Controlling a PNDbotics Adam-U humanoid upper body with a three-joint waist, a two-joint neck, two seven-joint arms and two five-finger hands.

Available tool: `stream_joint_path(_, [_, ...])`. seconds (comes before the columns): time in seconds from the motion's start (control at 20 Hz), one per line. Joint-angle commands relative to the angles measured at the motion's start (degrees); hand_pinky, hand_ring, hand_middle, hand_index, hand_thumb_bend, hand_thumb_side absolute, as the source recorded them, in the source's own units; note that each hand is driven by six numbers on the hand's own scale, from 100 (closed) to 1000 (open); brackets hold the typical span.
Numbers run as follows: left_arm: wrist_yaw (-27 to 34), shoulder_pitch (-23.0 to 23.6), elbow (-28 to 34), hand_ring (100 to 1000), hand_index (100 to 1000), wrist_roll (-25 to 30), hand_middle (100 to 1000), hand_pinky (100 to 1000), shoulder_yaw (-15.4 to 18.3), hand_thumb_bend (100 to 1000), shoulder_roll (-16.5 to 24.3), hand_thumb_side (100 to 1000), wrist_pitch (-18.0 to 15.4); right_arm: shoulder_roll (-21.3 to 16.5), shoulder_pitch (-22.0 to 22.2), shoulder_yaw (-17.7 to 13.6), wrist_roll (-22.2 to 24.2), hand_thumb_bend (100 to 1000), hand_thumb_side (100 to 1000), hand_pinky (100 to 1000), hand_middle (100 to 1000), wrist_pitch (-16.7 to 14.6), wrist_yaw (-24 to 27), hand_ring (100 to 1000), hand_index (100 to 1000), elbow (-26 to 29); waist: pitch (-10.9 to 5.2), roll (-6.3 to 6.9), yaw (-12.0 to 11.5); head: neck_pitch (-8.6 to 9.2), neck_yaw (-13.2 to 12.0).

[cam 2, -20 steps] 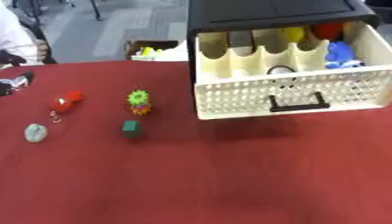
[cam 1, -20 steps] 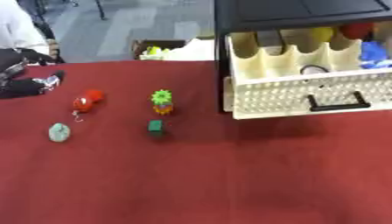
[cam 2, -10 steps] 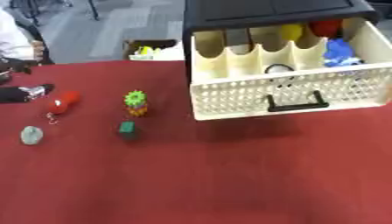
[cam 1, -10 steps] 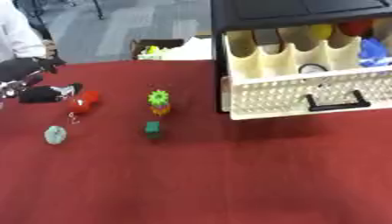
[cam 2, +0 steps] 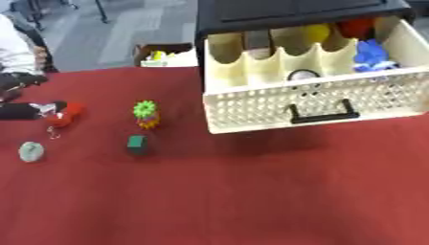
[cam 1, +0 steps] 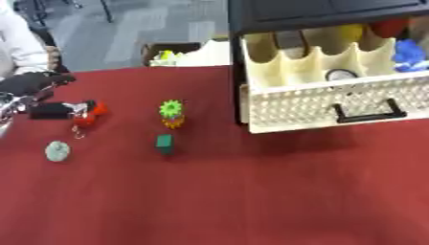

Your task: Pick up objects from table and place into drawer.

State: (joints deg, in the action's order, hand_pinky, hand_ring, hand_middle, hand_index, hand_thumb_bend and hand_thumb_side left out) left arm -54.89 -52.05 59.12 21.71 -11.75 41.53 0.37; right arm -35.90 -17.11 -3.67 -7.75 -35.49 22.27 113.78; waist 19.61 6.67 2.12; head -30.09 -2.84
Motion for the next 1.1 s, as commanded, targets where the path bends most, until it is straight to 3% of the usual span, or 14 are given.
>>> stream_joint_path(0.05, [-0.75, -1.35, -0.50, 893, 1000, 0.12, 818, 901, 1.28, 433, 1.07, 1000, 0.26, -0.70, -0.70, -0.24, 0.39, 100, 1000, 658, 696, 0.11, 0.26, 736, 842, 0.81, -0.79, -0.09, 0.16, 0.82, -0.47])
stream_joint_path(0.45, [-2.71, -1.64, -2.30, 879, 993, 0.61, 773, 887, 1.84, 428, 0.72, 970, 0.37, -0.25, -0.84, -0.19, 0.79, 100, 1000, 655, 681, 0.31, 0.08, 735, 840, 0.81, -0.17, 0.05, 0.83, 1.40, -1.08])
stream_joint_path(1.1, [-7.42, -1.72, -5.19, 877, 996, 0.03, 785, 891, 3.33, 365, 0.33, 892, 1.13, 0.22, -1.27, 0.01, 1.75, 100, 1000, 655, 677, -0.05, 0.42, 733, 840, 0.81, 0.73, 0.02, 2.05, 2.70, -2.21])
